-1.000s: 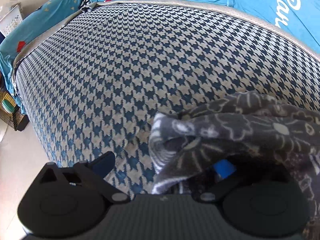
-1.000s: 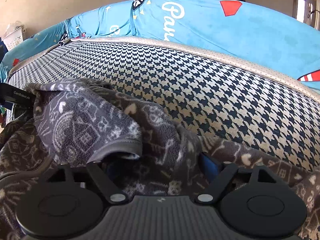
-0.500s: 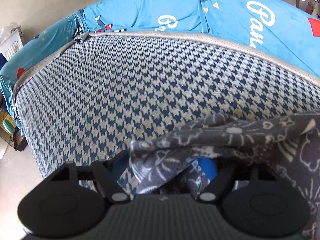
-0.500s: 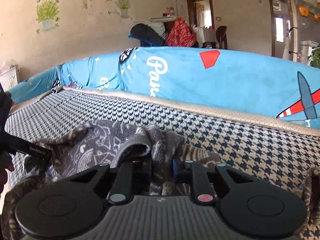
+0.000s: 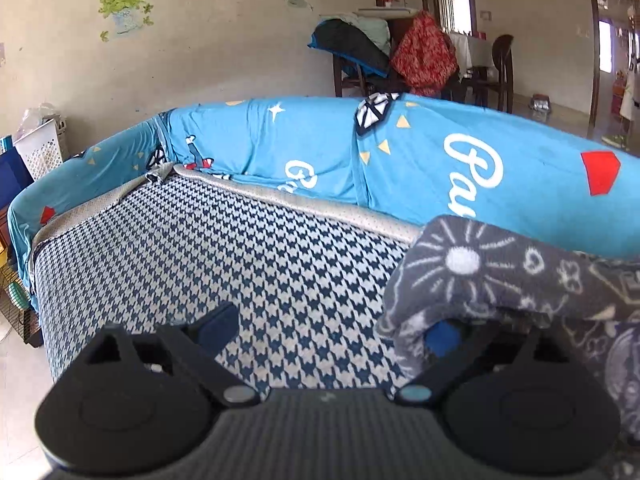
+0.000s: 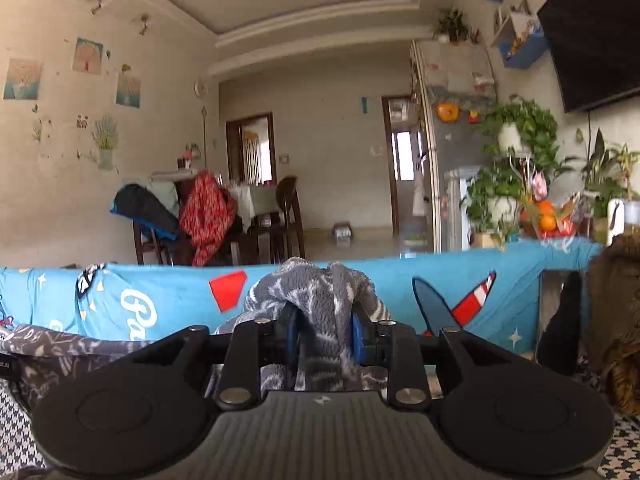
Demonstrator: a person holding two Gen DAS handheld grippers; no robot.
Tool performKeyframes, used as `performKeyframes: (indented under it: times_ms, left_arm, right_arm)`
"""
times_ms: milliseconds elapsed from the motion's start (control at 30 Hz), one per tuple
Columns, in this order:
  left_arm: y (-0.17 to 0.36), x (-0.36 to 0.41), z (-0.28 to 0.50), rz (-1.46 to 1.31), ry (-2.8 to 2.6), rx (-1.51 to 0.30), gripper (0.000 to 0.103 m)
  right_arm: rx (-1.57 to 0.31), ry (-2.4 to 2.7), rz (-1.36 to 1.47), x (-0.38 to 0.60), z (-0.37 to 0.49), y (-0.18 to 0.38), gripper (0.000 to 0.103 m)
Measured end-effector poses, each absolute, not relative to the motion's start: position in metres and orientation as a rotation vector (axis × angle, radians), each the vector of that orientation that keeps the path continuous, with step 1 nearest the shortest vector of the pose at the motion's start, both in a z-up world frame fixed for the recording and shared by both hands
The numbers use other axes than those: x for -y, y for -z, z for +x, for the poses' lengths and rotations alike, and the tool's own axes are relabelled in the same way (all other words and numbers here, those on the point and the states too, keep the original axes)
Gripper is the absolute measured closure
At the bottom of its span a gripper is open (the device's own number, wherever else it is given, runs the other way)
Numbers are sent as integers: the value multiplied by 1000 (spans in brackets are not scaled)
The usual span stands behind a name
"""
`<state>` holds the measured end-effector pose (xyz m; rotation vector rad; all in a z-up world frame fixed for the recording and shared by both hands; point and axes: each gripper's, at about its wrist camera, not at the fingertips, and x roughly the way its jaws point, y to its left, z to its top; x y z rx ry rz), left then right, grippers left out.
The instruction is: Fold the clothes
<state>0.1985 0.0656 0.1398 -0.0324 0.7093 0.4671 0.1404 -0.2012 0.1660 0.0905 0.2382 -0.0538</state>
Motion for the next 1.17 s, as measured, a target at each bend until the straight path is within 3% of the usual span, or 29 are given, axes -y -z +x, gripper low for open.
performKeyframes:
  times_ms: [100, 167, 200, 500, 867, 1167]
  left_arm:
    - [-132, -67, 195, -77, -468, -761, 0]
    - [-130, -78, 191, -137, -473, -775, 0]
    - [-130, -84, 186, -169, -477, -775, 0]
    - [-135, -100, 161, -256, -455, -761, 0]
    - [-100, -42, 166, -184, -197, -911, 0]
    - [-91, 4, 160, -79, -89, -919, 0]
  right_arm:
    - [-308, 18, 81, 208, 143, -158, 63]
    - [-318, -9, 50, 211, 139, -156, 45]
    - [-321, -14, 41, 214, 137, -155, 43]
    - [-431, 23, -11, 257, 122, -134, 41]
    - [-568, 127, -31, 316, 118, -98, 21]
    - [-664, 92, 4, 325, 122, -81, 16]
